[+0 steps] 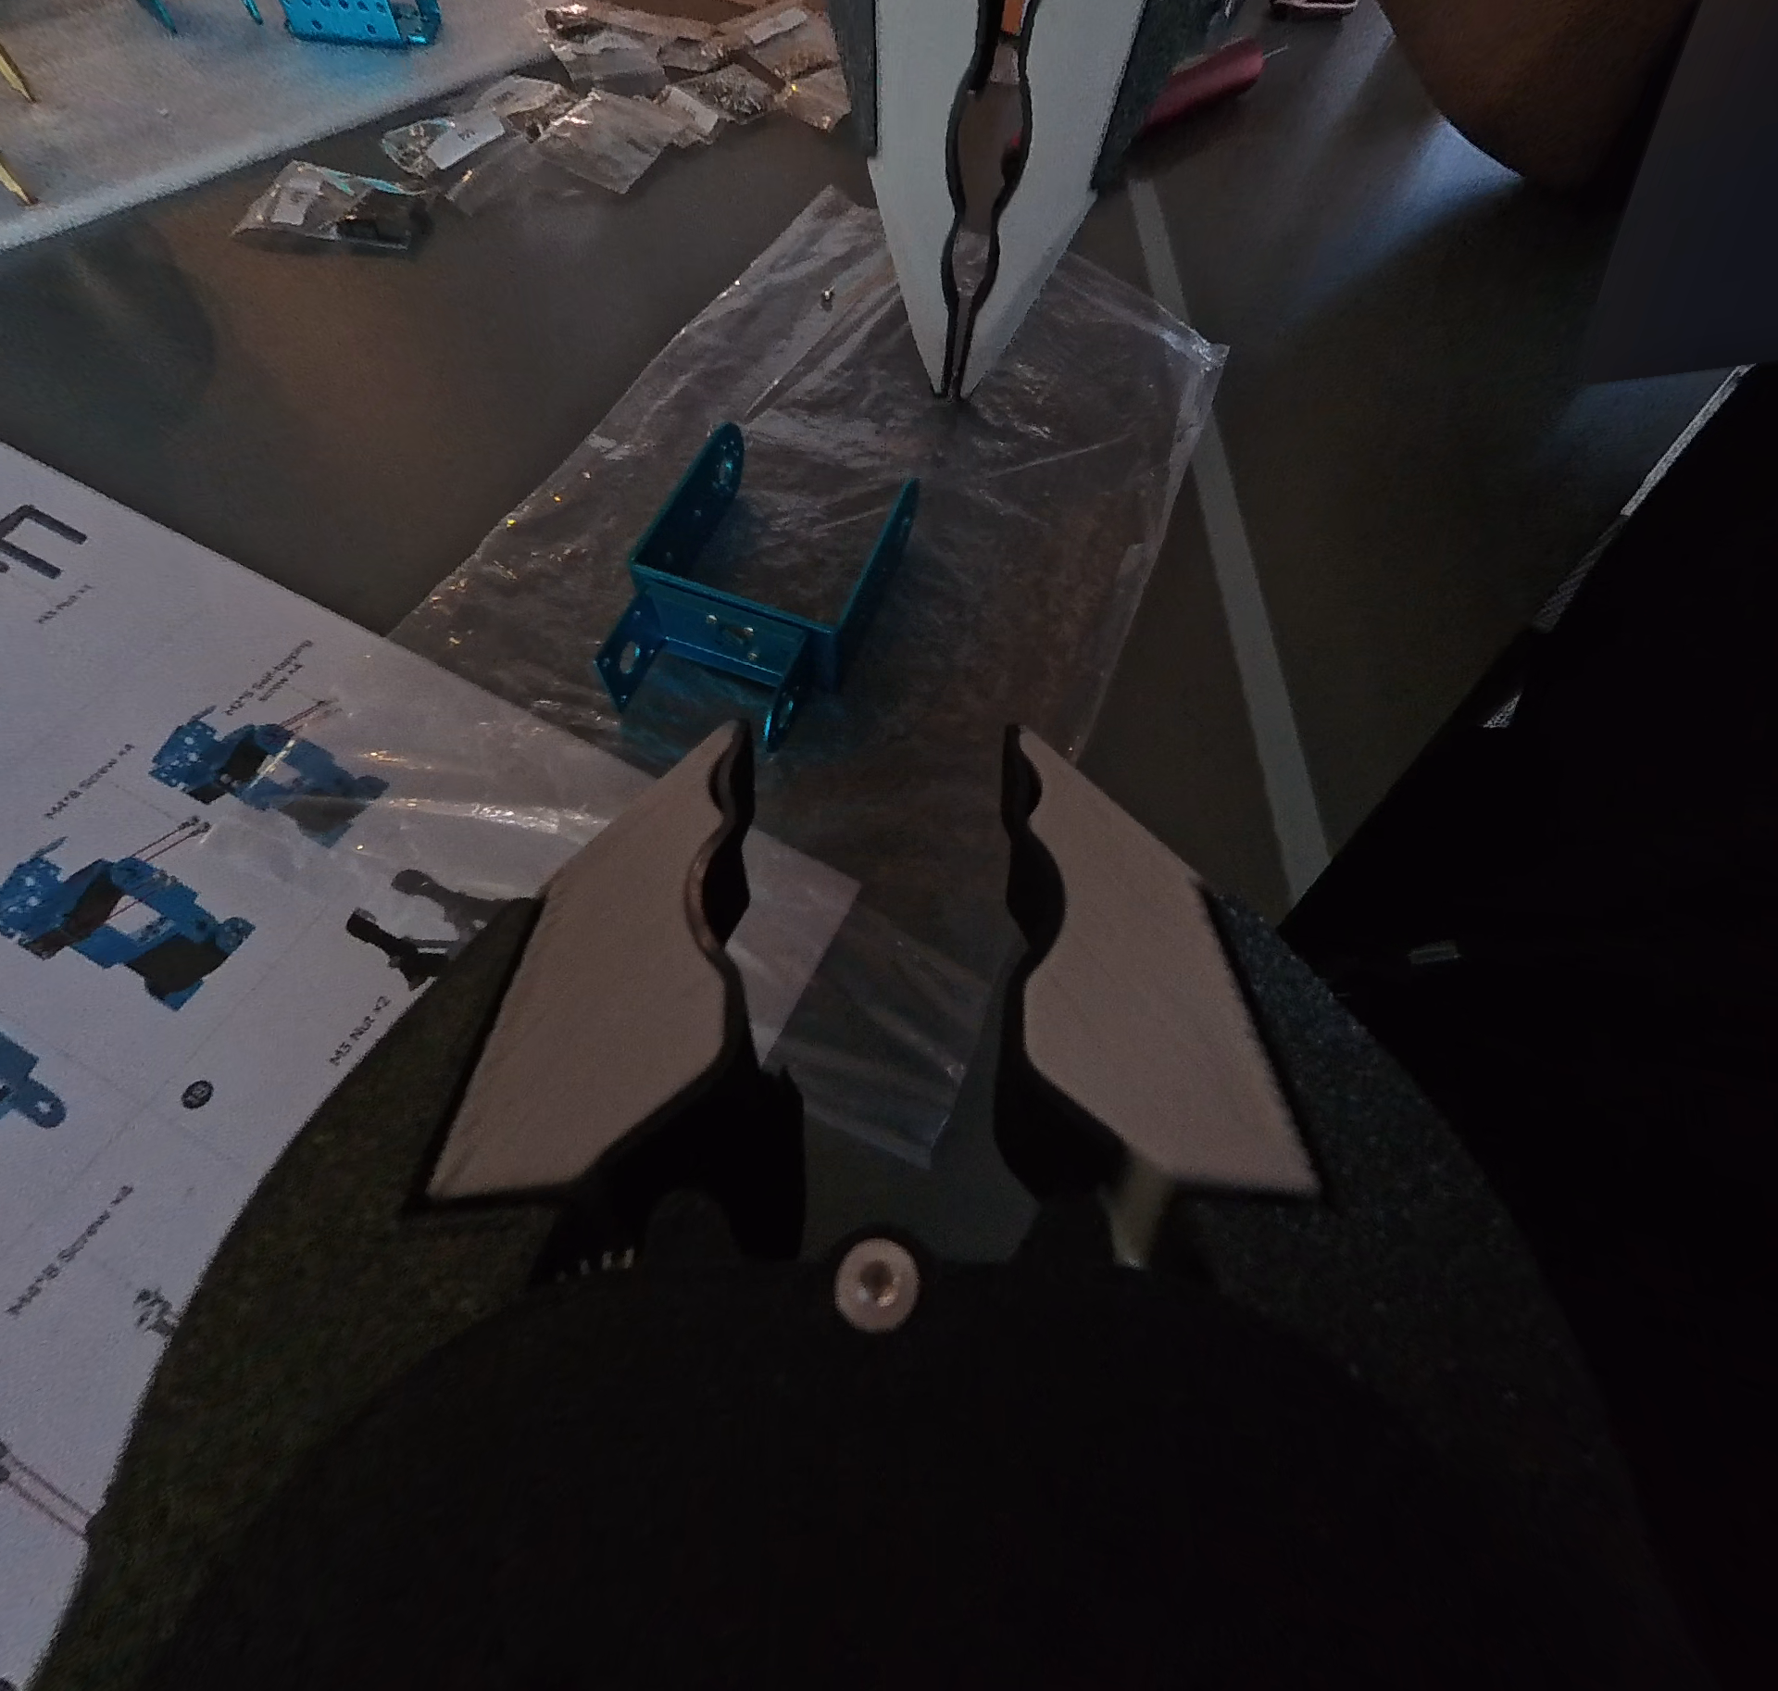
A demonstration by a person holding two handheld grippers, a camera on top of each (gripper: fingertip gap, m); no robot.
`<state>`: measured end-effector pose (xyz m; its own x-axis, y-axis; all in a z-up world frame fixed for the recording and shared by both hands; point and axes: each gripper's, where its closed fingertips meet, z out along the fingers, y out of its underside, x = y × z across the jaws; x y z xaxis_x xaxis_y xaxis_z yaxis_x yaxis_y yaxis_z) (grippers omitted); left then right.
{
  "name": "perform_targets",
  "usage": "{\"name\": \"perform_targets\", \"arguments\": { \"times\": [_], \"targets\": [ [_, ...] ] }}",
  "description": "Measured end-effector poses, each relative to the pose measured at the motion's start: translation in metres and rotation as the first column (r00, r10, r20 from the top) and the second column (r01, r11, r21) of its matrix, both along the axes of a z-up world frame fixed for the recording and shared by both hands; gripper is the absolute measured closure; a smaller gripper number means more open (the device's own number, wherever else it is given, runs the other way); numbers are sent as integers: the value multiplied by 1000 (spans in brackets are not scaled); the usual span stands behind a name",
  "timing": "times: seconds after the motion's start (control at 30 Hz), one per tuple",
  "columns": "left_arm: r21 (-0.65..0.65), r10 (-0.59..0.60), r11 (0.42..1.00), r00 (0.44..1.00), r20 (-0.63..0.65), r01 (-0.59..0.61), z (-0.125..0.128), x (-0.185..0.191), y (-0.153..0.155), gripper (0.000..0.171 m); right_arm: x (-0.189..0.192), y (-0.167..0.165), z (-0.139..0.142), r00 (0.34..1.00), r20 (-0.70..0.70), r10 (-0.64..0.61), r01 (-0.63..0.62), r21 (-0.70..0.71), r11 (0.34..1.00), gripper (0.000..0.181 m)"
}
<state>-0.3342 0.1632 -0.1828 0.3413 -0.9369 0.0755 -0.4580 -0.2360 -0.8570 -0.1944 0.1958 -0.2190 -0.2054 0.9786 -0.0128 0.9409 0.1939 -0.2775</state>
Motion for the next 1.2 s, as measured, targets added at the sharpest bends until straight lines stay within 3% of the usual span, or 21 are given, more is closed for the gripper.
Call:
{"name": "perform_targets", "arguments": {
  "times": [0.27, 0.37, 0.47, 1.2],
  "targets": [
    [-3, -13, 1000, 1000, 2, 13, -1, 8, 2, 121, -39, 8, 29, 965, -261, 32, -35, -6, 999, 181],
    [7, -10, 1000, 1000, -13, 10, -3, 8, 4, 121, -26, 16, 17, 994, -109, 20, -18, 27, 999, 181],
    [2, -11, 1000, 1000, -6, 11, -2, 7, 4, 121, -13, -6, 13, 1000, 9, 10, -9, -86, 996, 170],
    [20, 14, 1000, 1000, -16, -14, -2, -5, -9, 120, -13, -7, -3, 973, 232, 0, -13, 57, 998, 178]
  ]
}}
